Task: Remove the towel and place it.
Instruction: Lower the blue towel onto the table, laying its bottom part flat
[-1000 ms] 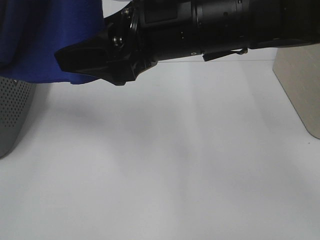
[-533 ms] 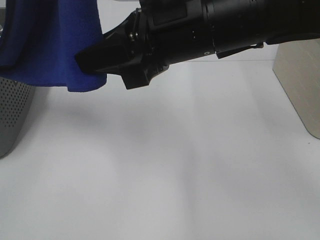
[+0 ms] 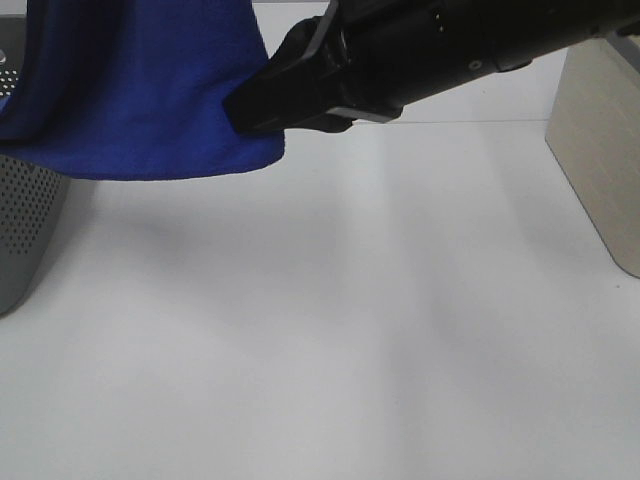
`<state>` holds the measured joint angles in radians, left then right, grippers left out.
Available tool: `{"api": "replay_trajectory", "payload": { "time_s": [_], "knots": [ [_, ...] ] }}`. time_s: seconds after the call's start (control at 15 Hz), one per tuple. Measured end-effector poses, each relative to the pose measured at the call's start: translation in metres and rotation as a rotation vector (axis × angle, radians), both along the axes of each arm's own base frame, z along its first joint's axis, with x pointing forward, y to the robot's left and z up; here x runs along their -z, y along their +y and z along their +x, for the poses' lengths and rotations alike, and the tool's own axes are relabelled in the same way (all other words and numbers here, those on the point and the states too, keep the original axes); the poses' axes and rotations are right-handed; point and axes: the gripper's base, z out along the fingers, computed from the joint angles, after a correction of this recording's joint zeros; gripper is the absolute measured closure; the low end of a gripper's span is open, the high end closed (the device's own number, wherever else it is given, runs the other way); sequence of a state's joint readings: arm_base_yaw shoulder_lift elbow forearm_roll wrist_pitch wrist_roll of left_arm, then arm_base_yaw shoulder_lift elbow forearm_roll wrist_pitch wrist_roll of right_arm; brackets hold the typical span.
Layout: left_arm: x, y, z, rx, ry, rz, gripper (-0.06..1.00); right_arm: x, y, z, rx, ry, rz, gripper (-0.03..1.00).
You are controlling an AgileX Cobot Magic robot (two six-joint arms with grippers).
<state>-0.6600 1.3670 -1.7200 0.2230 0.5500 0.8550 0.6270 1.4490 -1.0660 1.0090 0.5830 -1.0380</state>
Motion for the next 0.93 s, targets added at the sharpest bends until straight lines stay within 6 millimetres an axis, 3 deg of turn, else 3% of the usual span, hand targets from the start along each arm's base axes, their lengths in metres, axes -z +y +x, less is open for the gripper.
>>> {"api": "replay_trajectory", "payload": {
  "time_s": [0.07, 0.2, 0.47, 0.8, 0.93],
  "knots": [
    [0.005, -0.004, 0.006, -0.018, 0.101, -0.134, 0.94, -0.015, -0.006, 0.007, 0.108, 0.059, -0.106, 0.95],
    [0.009, -0.008, 0.010, -0.032, 0.177, -0.232, 0.94, -0.028, -0.015, 0.012, 0.200, 0.078, -0.218, 0.95],
    [0.022, -0.016, 0.022, -0.085, 0.355, -0.446, 0.94, -0.076, -0.041, 0.022, 0.458, 0.053, -0.416, 0.95],
    [0.033, -0.029, 0.041, -0.097, 0.332, -0.480, 0.94, -0.141, -0.074, 0.034, 0.702, -0.263, -0.532, 0.95],
    [0.033, -0.029, 0.044, -0.101, 0.298, -0.455, 0.94, -0.155, -0.081, 0.036, 0.748, -0.344, -0.550, 0.95]
  ]
}}
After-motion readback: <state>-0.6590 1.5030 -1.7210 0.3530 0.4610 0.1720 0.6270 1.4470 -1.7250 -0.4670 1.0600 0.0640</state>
